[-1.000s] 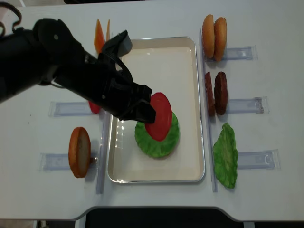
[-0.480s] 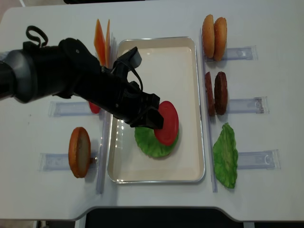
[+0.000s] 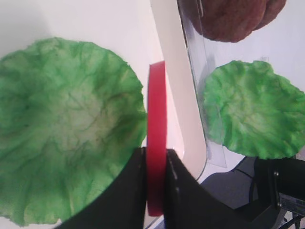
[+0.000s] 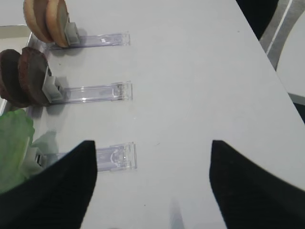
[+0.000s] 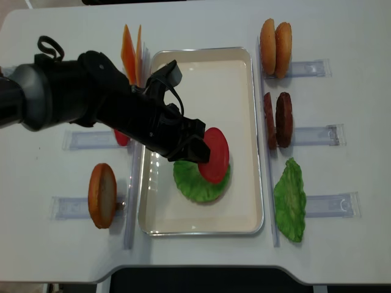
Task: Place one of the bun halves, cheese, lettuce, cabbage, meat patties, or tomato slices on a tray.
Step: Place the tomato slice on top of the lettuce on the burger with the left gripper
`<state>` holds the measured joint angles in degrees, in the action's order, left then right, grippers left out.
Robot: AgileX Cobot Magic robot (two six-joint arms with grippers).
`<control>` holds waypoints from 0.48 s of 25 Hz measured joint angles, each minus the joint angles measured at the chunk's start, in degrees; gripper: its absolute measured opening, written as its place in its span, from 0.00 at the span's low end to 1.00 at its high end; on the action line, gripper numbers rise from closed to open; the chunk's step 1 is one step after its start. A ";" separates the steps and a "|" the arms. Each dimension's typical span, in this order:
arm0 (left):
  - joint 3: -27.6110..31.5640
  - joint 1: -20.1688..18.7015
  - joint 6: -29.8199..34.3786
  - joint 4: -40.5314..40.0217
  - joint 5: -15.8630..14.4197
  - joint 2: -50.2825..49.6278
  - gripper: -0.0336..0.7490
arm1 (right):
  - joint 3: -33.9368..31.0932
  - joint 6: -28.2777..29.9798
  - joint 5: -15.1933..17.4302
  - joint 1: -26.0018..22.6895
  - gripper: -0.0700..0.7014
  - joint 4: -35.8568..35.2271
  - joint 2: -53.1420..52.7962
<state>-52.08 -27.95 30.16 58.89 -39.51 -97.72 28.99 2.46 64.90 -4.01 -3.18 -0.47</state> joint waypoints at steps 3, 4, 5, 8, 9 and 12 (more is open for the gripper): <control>0.00 0.08 0.00 0.00 0.16 -0.04 0.11 | 0.00 0.00 0.00 0.00 0.71 0.00 0.00; 0.00 0.08 0.00 0.00 0.16 -0.13 0.11 | 0.00 0.00 0.00 0.00 0.71 0.00 0.00; 0.00 0.08 0.00 0.00 0.16 -0.48 0.11 | 0.00 0.00 0.00 0.00 0.71 0.00 0.00; 0.04 0.08 0.00 0.00 0.03 -1.97 0.11 | 0.00 0.00 0.00 0.00 0.71 0.00 0.00; 0.06 0.08 0.00 0.00 0.03 -2.25 0.11 | 0.00 0.00 0.00 0.00 0.71 0.00 0.00; 0.06 0.08 0.05 0.00 0.03 -2.44 0.11 | 0.00 0.00 0.00 0.00 0.71 0.00 0.00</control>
<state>-52.02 -27.87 30.21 58.89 -39.48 -100.16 28.99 2.46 64.90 -4.01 -3.18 -0.47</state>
